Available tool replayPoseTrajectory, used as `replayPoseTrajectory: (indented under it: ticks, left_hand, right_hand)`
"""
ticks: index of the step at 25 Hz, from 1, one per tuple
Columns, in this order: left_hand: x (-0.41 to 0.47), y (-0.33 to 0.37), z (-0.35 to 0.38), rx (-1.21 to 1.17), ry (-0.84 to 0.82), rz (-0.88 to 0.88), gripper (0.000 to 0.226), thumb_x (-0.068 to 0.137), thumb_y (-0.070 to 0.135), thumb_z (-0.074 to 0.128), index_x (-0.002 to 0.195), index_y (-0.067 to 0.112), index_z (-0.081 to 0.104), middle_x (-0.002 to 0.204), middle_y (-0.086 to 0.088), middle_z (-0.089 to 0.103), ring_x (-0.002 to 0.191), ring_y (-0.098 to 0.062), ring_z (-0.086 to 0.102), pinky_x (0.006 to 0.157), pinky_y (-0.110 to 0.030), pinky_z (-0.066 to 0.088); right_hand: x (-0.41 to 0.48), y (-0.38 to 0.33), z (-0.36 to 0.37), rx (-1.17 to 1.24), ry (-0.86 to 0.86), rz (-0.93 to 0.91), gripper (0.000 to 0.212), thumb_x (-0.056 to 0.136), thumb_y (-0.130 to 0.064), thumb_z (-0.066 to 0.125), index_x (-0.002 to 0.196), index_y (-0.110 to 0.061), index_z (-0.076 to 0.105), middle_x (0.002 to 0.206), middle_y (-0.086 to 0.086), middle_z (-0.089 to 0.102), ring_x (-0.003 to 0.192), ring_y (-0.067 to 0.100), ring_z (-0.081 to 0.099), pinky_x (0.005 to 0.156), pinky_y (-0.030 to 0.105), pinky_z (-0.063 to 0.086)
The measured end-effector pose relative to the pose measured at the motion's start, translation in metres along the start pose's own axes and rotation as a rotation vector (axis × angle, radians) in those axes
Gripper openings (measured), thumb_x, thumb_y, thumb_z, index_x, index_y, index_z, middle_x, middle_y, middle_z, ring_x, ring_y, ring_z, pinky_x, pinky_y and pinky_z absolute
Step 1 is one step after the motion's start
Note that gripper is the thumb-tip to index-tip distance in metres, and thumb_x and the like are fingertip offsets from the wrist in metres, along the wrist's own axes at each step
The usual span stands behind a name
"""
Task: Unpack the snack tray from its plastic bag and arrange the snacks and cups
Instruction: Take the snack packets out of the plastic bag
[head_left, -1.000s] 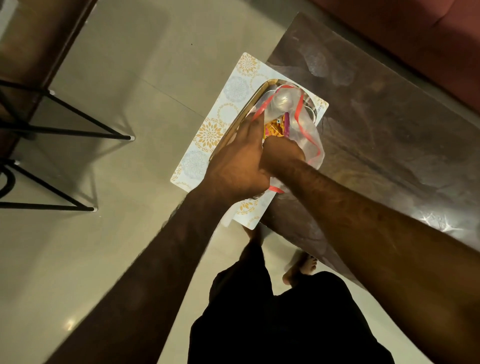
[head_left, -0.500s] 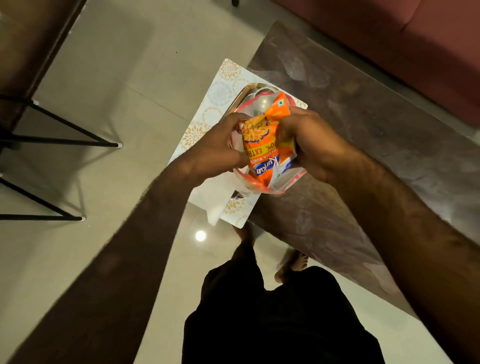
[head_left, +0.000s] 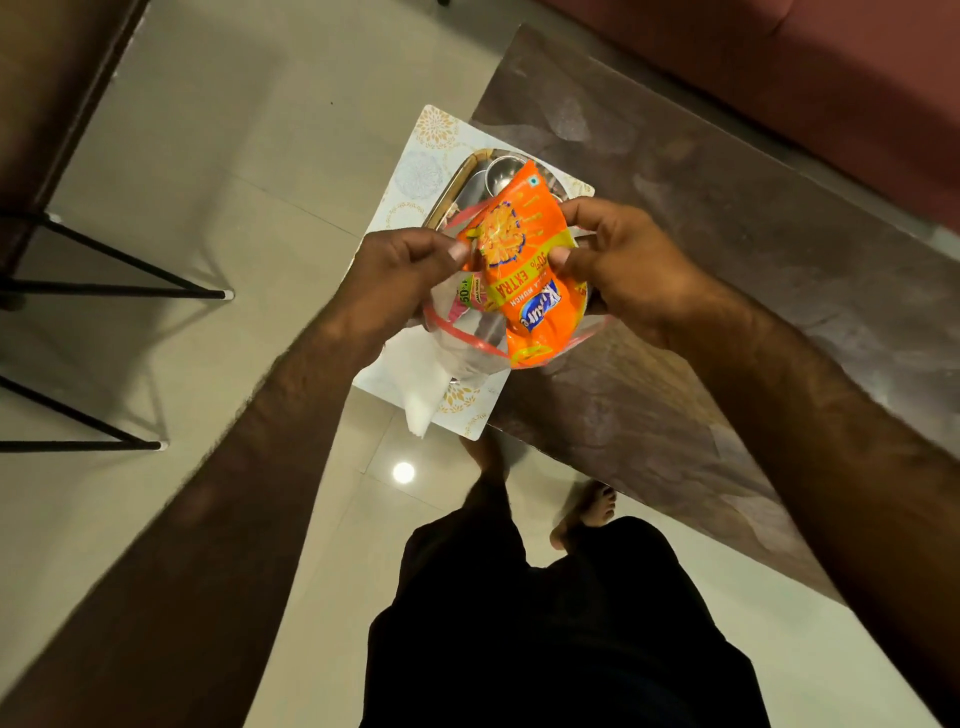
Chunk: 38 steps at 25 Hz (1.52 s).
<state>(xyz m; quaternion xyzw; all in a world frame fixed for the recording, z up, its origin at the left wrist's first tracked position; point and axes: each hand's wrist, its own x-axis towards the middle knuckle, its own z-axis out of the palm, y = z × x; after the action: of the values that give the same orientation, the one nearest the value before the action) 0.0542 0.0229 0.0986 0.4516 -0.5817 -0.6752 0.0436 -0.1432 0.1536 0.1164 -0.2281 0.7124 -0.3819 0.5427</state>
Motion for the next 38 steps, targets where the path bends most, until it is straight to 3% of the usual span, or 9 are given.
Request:
replayPoseTrajectory:
  ticks: [4,9,12,17,20,25,28,33,38]
  left_hand:
    - [0.001,0.004,0.006,0.077,0.202,0.012,0.019,0.096,0.021,0.063,0.079,0.024,0.072,0.082,-0.005,0.071,0.065,-0.022,0.066,0.044,-0.024,0.049]
    - [0.002,0.012,0.021,0.069,0.211,0.022,0.02,0.098,0.026,0.06,0.083,0.019,0.072,0.096,-0.013,0.075,0.09,-0.034,0.073,0.077,-0.055,0.062]
    - [0.003,0.01,0.022,0.1,0.202,0.011,0.016,0.098,0.022,0.061,0.093,0.02,0.075,0.103,-0.009,0.075,0.099,-0.03,0.072,0.081,-0.057,0.061]
    - [0.001,0.011,0.008,0.092,0.182,0.074,0.042,0.09,-0.007,0.06,0.127,0.012,0.066,0.123,-0.002,0.071,0.115,-0.013,0.066,0.072,-0.026,0.06]
    - [0.003,0.014,0.009,0.179,0.176,0.115,0.049,0.088,-0.01,0.061,0.132,0.012,0.061,0.13,-0.003,0.067,0.123,-0.026,0.062,0.092,-0.036,0.058]
    - [0.006,0.01,0.007,0.296,0.16,0.151,0.051,0.089,-0.008,0.062,0.13,0.022,0.062,0.131,0.007,0.066,0.12,-0.04,0.057,0.074,-0.021,0.056]
    - [0.006,0.008,0.003,0.328,0.135,0.172,0.053,0.087,-0.01,0.061,0.129,0.021,0.062,0.129,0.009,0.066,0.118,-0.044,0.058,0.09,-0.046,0.059]
    - [0.005,-0.002,0.005,0.382,0.092,0.187,0.053,0.088,-0.009,0.06,0.131,0.021,0.061,0.135,0.01,0.062,0.056,0.0,0.058,0.071,-0.041,0.063]
    - [0.004,-0.005,0.006,0.423,0.06,0.179,0.054,0.087,-0.005,0.065,0.132,0.023,0.06,0.138,0.009,0.061,0.072,-0.004,0.057,0.078,-0.028,0.054]
  right_hand:
    - [-0.01,0.001,-0.015,0.046,-0.196,-0.118,0.066,0.091,0.018,0.063,0.125,-0.039,0.056,0.114,0.007,0.076,0.096,0.017,0.077,0.073,0.043,0.065]
    - [-0.013,0.004,-0.019,0.003,-0.229,-0.112,0.037,0.088,-0.004,0.079,0.117,-0.026,0.078,0.13,-0.003,0.074,0.117,0.018,0.074,0.079,0.033,0.067]
    - [-0.019,0.01,-0.01,-0.091,-0.219,-0.122,0.06,0.079,-0.003,0.086,0.134,-0.021,0.071,0.134,-0.009,0.068,0.122,0.015,0.07,0.091,0.03,0.064]
    - [-0.037,0.035,-0.051,0.204,0.148,-0.226,0.073,0.07,0.003,0.086,0.13,-0.035,0.071,0.135,-0.009,0.071,0.107,0.016,0.077,0.062,0.032,0.065]
    - [-0.034,0.074,-0.069,0.314,0.434,-0.123,0.078,0.067,0.008,0.085,0.134,-0.03,0.07,0.137,-0.004,0.071,0.116,0.024,0.075,0.074,0.036,0.067]
    - [0.001,0.151,-0.032,0.262,0.407,0.19,0.083,0.076,0.023,0.072,0.145,-0.021,0.061,0.142,0.013,0.065,0.122,0.037,0.069,0.098,0.051,0.06]
    - [0.02,0.178,-0.003,0.272,0.369,0.257,0.086,0.074,0.024,0.073,0.147,-0.021,0.06,0.14,0.014,0.064,0.107,0.026,0.07,0.083,0.034,0.063]
    - [0.053,0.206,0.029,0.313,0.441,0.266,0.085,0.073,0.021,0.078,0.145,-0.021,0.06,0.125,0.001,0.063,0.089,0.001,0.066,0.06,0.011,0.058]
    - [0.065,0.208,0.034,0.267,0.362,0.321,0.085,0.076,0.019,0.075,0.145,-0.027,0.06,0.134,0.003,0.062,0.105,0.016,0.068,0.068,0.018,0.059]
